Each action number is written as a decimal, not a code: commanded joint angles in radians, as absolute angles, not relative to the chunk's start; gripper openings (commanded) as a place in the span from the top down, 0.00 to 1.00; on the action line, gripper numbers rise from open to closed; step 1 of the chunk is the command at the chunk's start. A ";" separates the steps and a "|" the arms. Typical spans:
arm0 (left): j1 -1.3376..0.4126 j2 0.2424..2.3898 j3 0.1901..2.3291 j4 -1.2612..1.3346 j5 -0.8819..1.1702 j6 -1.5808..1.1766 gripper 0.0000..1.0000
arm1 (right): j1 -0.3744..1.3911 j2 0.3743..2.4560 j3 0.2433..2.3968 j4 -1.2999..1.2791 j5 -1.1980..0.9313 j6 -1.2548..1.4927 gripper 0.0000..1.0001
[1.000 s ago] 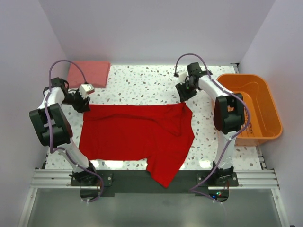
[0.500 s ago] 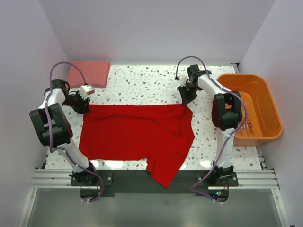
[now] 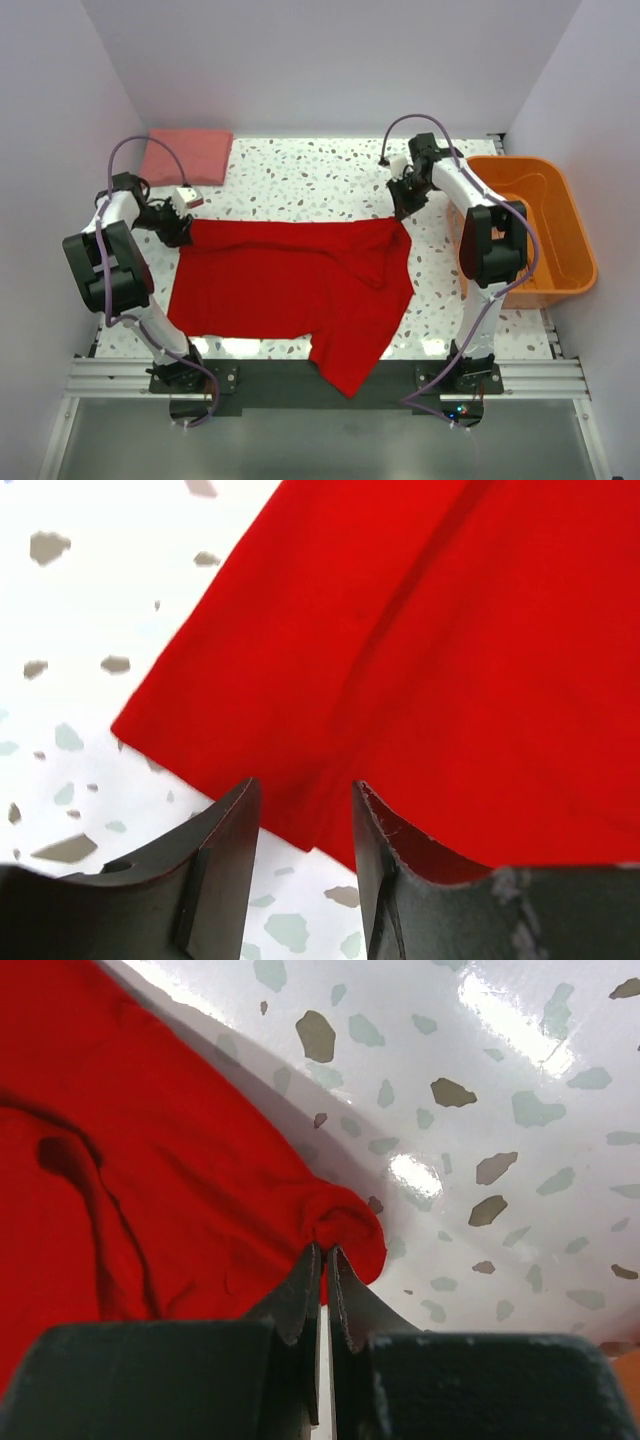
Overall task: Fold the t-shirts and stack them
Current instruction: Fold the tshirt
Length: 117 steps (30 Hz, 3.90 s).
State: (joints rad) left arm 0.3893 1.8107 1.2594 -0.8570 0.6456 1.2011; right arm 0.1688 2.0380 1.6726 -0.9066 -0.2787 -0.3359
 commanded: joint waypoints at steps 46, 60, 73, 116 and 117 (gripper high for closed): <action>0.187 1.758 1.359 -0.743 0.640 0.915 0.59 | 0.167 1.901 1.681 -0.825 -0.182 -0.460 0.61; 0.259 1.951 1.398 -0.701 0.439 0.604 0.61 | 0.314 2.028 1.632 -0.900 -0.158 -0.437 0.73; 0.268 2.134 1.466 -0.632 0.282 0.514 0.62 | 0.307 2.278 1.811 -0.789 0.110 -0.468 0.73; 0.454 1.479 0.996 -1.152 0.732 1.382 0.45 | 0.799 1.509 1.002 -0.752 -0.143 -0.580 0.42; 0.456 1.474 0.986 -1.151 0.727 1.384 0.45 | 0.799 1.522 0.999 -0.743 -0.141 -0.574 0.43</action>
